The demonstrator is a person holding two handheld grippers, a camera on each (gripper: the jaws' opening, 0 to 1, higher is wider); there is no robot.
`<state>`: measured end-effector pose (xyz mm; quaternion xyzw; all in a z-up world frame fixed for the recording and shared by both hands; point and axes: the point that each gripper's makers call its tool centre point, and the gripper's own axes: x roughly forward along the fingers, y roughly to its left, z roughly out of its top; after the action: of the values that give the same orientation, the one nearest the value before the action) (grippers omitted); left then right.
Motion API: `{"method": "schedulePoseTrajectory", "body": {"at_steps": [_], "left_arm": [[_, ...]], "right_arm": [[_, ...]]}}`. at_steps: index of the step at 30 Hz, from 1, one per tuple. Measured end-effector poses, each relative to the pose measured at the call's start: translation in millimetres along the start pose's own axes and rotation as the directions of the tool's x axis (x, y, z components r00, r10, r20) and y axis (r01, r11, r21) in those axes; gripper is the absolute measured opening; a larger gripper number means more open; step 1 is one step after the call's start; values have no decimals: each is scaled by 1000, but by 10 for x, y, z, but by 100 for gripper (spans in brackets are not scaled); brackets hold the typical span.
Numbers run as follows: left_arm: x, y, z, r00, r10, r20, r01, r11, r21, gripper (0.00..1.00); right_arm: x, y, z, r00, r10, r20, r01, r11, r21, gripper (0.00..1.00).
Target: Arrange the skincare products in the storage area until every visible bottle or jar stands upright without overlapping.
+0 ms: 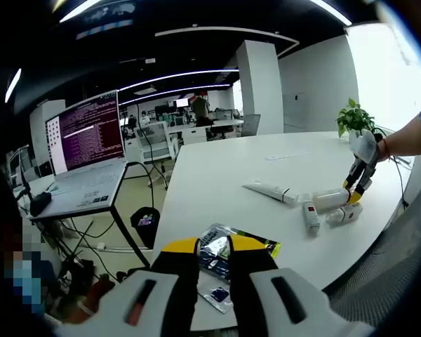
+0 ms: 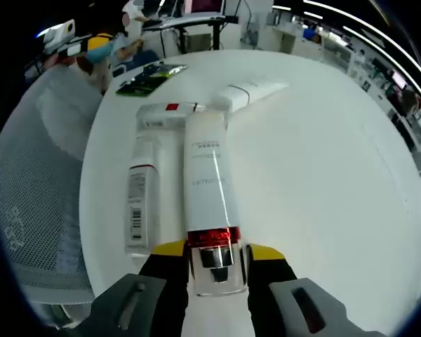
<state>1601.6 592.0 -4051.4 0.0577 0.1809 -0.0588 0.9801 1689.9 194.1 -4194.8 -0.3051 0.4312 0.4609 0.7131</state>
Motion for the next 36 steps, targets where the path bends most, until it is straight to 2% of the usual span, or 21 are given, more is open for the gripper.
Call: {"method": "schedulePoseTrajectory", "body": {"at_steps": [3,11,12,13,15,17,21,23,29,36], "left_arm": [[2,-3,-3,1000,-2,-3,2,1000,2,11],[10,-17,-18,1000,-10,-14,11,1000,9,11],[11,-18,-21,1000,-11,-16,11,1000,10,11],[12,-20,-23,1000,-12,-17,12,1000,11,11],[13,-23,-25,1000,-14,-19,14,1000,12,11],[16,-25,-31,1000,-15,-23,16,1000,14,11],[14,-24,-31,1000,-14,-23,15,1000,15,10],[14,-24,-31,1000,-14,-22,15,1000,15,10],[12,-31,-24,1000,-18,-18,18,1000,16,10],[5,-27,-13,1000,-16,-10,16,1000,12,10]], "right_arm": [[-24,-25,-67,1000,2,1,-2,1000,24,34],[-49,-15,-92,999,-5,44,4,1000,27,33],[-49,-16,-91,999,-6,49,5,1000,28,32],[-54,-26,-77,999,-15,51,14,1000,28,26],[-64,-47,-50,998,-33,55,32,999,28,25],[-92,30,-69,1000,-21,-10,21,999,24,25],[-141,27,-119,998,-29,-57,29,1000,2,24],[-236,-9,-98,998,-22,-55,23,1000,17,24],[-458,-79,49,996,-33,-87,32,999,-18,24],[-655,-156,244,991,-40,-131,28,995,-93,24]]}}
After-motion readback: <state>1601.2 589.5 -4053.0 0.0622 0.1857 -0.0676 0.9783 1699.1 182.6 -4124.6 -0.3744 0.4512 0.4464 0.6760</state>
